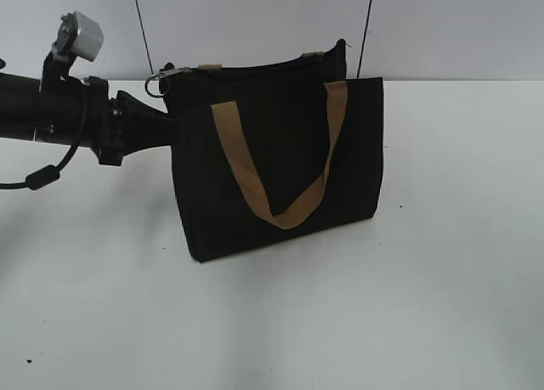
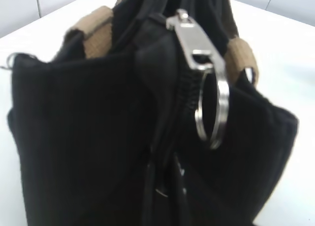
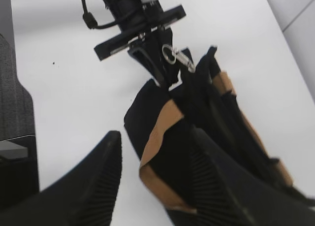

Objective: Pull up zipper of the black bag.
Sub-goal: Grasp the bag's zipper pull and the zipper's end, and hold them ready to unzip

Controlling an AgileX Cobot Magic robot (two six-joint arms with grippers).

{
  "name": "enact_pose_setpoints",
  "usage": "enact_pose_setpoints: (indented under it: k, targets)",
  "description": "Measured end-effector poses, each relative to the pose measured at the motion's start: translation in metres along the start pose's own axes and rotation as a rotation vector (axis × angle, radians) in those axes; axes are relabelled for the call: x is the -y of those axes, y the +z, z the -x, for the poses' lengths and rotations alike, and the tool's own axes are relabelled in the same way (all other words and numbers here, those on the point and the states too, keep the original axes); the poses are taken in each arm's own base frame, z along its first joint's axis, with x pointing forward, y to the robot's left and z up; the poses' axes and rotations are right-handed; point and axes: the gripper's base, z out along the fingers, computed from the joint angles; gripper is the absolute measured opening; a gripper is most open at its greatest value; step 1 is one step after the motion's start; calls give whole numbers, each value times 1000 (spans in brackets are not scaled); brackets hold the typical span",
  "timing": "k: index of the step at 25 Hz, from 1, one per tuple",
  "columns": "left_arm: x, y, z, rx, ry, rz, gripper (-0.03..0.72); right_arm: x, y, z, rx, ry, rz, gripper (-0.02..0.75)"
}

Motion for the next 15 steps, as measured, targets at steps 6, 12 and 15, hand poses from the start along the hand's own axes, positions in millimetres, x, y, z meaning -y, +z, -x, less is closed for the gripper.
enact_pose_setpoints:
  k: [6, 12, 15]
  targets:
    - [0, 0, 0, 0, 0, 0, 38, 13, 59, 28, 31, -229, 29, 334]
    - [0, 0, 0, 0, -1, 0, 38, 16, 114, 38, 35, -493, 79, 333]
    - [0, 0, 0, 0, -2, 0, 38, 17, 137, 37, 33, -519, 87, 316]
